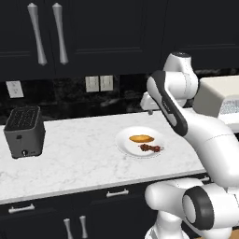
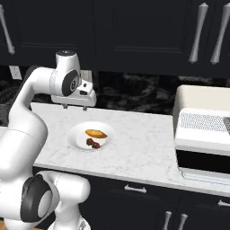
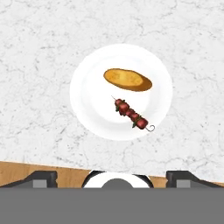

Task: Pick up the kebab skewer and baguette bread, and place them inside the toaster oven. Close the toaster oven door and start by setting the timer.

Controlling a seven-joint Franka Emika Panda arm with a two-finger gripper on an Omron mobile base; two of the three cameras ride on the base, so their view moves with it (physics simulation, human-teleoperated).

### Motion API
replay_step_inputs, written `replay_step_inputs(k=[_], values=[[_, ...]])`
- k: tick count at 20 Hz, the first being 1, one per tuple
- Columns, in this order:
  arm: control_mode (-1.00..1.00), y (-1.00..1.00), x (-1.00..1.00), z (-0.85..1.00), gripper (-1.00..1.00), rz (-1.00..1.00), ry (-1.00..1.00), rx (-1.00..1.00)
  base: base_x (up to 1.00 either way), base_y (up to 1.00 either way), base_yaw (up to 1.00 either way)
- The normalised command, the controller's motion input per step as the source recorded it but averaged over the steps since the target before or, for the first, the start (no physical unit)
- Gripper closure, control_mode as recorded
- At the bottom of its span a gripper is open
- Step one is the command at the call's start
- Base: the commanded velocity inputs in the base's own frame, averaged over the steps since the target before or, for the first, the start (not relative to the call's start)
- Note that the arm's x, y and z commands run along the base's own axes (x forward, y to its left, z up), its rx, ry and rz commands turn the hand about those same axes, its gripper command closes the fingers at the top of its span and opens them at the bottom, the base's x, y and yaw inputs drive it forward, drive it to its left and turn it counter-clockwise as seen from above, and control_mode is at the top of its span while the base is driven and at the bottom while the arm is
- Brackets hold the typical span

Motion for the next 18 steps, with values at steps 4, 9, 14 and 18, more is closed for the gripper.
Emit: replay_step_inputs(k=[4,9,14,18], values=[[1.00,0.00,0.00,0.00,-1.00,0.00,0.00,0.00,0.00,-0.70,0.00],[1.00,0.00,0.00,0.00,-1.00,0.00,0.00,0.00,0.00,-0.73,0.00],[1.00,0.00,0.00,0.00,-1.00,0.00,0.00,0.00,0.01,-0.69,0.00],[1.00,0.00,0.00,0.00,-1.00,0.00,0.00,0.00,0.08,-0.60,0.00]])
